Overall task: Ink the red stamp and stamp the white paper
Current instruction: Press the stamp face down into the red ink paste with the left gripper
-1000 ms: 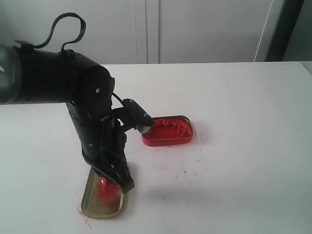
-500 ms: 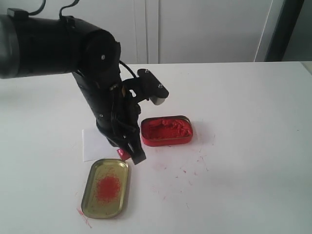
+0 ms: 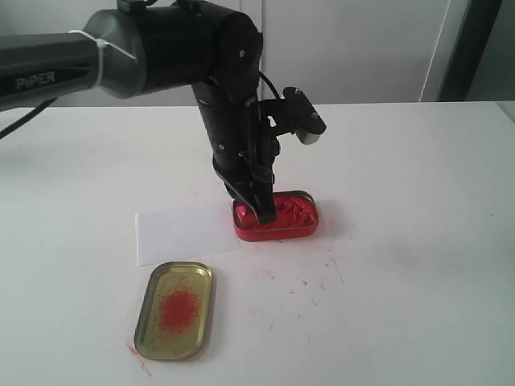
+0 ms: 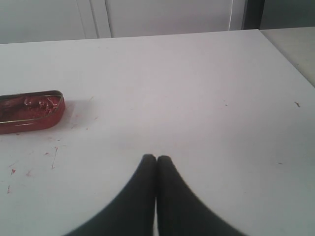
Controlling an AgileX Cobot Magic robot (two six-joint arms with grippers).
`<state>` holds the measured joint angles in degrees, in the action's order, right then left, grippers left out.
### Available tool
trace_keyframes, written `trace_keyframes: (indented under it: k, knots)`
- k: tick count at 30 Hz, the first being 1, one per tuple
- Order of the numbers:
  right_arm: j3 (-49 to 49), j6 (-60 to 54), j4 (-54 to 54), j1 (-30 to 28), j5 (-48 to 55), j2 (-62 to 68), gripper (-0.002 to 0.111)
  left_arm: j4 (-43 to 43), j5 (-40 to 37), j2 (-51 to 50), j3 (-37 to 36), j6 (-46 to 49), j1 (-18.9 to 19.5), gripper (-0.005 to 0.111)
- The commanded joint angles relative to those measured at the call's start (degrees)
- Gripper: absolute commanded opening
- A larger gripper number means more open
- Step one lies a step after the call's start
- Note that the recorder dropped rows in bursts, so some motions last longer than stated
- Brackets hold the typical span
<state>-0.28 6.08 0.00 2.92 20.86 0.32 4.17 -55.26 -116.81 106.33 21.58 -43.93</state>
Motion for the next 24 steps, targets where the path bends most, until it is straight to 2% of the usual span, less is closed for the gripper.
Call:
trace_keyframes:
  k: [1,4,9,16,24]
  knots:
    - [0.3,0.1,0.0,0.0,-0.8,-0.3,0.0,-2.4,-4.5,-4.3,7.6,1.7,3.2,0.0]
    - [0.3,0.1,0.0,0.0,-0.8,-0.3,0.0,-7.7,-6.1,-8.0,13.4,3.9,6.1,0.0]
    - [0.3,0.1,0.0,0.0,-0.8,-0.3,0.0,-11.9,-6.2,-11.7,18.2,4.2,8.3,0.0]
    - [0.3,0.1,0.0,0.0,-0.8,-0.3,0.0,-13.4,-7.3,-16.9,22.4,4.2,8.3,0.0]
    - [0.3,0.1,0.0,0.0,-0.8,-0.3,0.0,-13.4,-6.9,-18.5,22.4,3.7,8.3,0.0]
